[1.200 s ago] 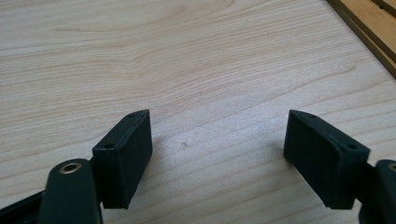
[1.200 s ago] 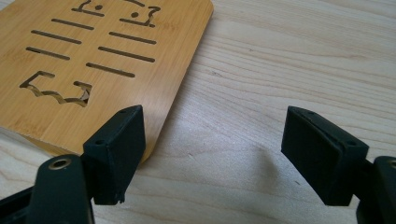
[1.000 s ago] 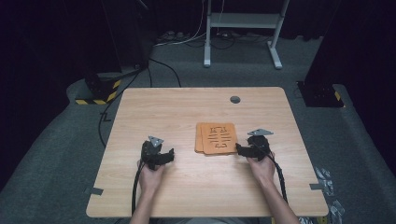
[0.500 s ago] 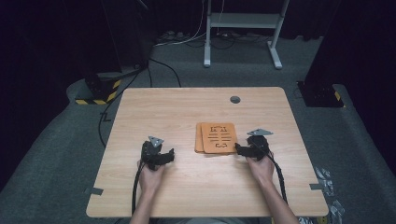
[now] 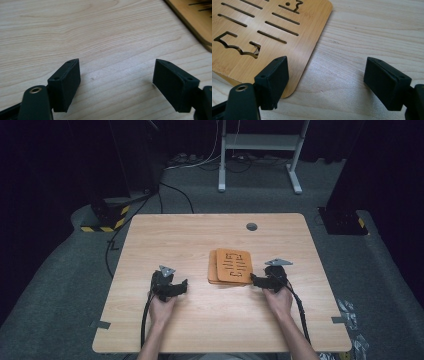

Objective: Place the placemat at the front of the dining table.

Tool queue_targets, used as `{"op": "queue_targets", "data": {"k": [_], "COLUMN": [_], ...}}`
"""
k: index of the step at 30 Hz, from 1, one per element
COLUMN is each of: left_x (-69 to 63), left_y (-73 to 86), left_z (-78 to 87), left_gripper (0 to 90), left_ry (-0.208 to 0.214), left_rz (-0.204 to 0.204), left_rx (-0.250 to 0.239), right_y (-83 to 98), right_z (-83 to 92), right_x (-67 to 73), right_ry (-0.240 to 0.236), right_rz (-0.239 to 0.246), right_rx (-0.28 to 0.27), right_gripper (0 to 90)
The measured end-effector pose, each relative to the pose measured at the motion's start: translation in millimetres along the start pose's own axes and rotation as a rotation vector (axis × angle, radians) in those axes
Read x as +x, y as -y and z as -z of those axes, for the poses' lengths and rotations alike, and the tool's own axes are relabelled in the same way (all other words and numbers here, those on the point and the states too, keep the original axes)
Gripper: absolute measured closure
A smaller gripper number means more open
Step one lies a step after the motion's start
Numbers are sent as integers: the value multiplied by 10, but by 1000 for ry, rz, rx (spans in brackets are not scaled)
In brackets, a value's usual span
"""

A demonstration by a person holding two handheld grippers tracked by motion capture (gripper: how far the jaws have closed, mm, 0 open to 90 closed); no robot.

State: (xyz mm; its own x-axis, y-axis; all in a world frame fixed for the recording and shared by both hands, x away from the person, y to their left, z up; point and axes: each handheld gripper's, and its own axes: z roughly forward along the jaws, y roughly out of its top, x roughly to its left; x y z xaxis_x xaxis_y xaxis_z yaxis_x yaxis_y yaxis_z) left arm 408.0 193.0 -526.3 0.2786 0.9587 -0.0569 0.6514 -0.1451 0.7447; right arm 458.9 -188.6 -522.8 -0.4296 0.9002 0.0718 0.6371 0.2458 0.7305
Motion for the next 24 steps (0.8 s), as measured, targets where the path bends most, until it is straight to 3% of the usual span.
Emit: {"op": "queue_targets", "data": {"k": [2, 6, 10, 17, 21, 24], "left_x": [-9, -87, -176, -344, -467, -536], "left_y": [-21, -53, -131, -300, -380, -427], "left_z": [-4, -9, -12, -5, -45, -76], "left_gripper": [222, 228, 220, 226, 215, 214], "left_ry": [38, 71, 90, 126, 124, 141], "left_rz": [9, 9, -21, -65, -123, -135], "left_rx": [4, -18, -24, -44, -28, -24], "right_y": [0, 2, 1, -2, 0, 2], "right_z": [0, 5, 2, -4, -3, -5], "right_x": [-1, 18, 35, 12, 8, 5], "right_ry": [0, 10, 18, -2, -2, -2], "right_rz": [0, 7, 27, -7, 1, 6], "right_rx": [0, -2, -9, 3, 5, 3], "right_gripper": [200, 200, 203, 203, 204, 204]}}
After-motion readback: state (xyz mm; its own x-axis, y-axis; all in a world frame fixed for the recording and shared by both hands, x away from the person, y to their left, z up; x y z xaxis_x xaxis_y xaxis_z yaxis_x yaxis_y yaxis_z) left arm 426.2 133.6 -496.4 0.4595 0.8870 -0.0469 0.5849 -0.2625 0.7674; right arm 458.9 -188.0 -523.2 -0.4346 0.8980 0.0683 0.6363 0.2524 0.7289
